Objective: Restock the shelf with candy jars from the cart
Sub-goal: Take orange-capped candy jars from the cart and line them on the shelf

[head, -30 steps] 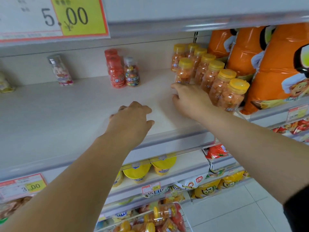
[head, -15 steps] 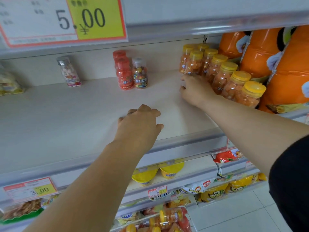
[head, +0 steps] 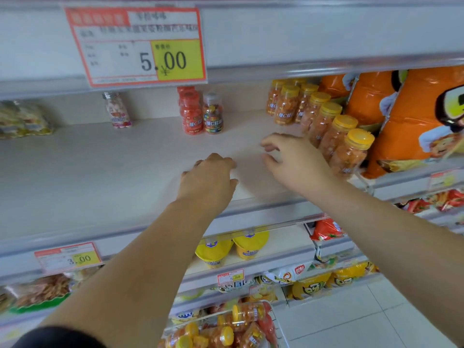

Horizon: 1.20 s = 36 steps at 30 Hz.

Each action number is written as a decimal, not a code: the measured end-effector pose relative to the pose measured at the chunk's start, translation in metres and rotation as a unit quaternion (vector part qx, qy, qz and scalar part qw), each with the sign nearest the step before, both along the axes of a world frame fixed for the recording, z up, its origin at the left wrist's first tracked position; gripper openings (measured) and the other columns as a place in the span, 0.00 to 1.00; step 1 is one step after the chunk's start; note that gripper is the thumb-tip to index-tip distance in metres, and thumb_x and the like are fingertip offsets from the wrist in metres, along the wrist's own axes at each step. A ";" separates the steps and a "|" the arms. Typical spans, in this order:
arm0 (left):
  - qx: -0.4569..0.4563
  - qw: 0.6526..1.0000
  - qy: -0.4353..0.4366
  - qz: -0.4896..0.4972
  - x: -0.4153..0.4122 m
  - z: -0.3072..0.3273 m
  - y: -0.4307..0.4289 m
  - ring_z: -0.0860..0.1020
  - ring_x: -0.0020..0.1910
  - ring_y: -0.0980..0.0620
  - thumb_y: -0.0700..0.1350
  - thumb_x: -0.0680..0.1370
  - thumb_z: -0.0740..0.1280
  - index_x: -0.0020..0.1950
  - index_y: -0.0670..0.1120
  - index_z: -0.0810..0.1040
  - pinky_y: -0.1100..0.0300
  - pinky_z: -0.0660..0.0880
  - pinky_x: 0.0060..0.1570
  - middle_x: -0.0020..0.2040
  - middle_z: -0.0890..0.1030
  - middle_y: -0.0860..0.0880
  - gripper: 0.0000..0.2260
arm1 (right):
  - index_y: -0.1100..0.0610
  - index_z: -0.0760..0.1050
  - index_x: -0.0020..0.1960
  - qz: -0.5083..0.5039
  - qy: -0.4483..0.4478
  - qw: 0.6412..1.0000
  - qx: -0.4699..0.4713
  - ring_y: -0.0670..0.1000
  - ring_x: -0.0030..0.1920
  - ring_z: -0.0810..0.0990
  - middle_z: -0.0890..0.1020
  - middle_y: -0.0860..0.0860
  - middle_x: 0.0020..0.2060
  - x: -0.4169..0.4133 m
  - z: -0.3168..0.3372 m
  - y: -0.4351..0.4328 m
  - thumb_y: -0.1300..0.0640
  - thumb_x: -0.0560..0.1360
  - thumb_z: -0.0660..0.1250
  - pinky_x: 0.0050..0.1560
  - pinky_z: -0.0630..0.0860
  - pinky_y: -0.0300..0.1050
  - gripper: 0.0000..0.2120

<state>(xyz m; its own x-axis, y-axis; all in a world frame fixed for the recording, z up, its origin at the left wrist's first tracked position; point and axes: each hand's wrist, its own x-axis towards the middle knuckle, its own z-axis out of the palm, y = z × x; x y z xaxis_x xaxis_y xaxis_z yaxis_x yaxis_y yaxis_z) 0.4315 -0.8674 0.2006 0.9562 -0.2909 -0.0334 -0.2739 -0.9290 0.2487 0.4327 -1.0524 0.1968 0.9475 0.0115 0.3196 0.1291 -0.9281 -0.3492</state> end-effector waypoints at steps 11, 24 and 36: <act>-0.255 0.951 -0.146 0.094 -0.178 -0.076 0.033 0.81 0.48 0.52 0.45 0.79 0.63 0.61 0.53 0.78 0.51 0.79 0.43 0.53 0.81 0.56 0.12 | 0.49 0.81 0.51 0.154 0.072 0.979 0.111 0.47 0.41 0.80 0.82 0.41 0.40 -0.173 -0.064 0.031 0.56 0.76 0.69 0.43 0.77 0.51 0.06; -0.023 0.941 0.248 0.227 -0.320 -0.329 0.056 0.75 0.64 0.47 0.51 0.81 0.61 0.73 0.59 0.64 0.51 0.74 0.55 0.72 0.67 0.54 0.20 | 0.42 0.73 0.63 0.170 0.378 0.910 -0.028 0.45 0.49 0.79 0.80 0.39 0.54 -0.260 -0.316 0.031 0.49 0.77 0.66 0.46 0.77 0.44 0.15; 0.067 0.942 0.242 0.222 -0.331 -0.389 0.062 0.80 0.52 0.42 0.64 0.79 0.59 0.74 0.56 0.61 0.48 0.76 0.57 0.75 0.54 0.47 0.26 | 0.46 0.68 0.72 0.210 0.382 0.888 -0.145 0.53 0.45 0.78 0.67 0.48 0.58 -0.293 -0.411 0.064 0.44 0.72 0.73 0.41 0.79 0.50 0.31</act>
<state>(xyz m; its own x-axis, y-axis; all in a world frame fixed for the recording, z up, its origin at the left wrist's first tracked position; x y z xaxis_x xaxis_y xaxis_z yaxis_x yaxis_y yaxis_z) 0.1003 -0.8056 -0.1885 0.8458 0.1724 -0.5048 0.2647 -0.9572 0.1167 0.1392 -0.9885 -0.2140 0.7798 0.3914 -0.4886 0.3131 -0.9197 -0.2369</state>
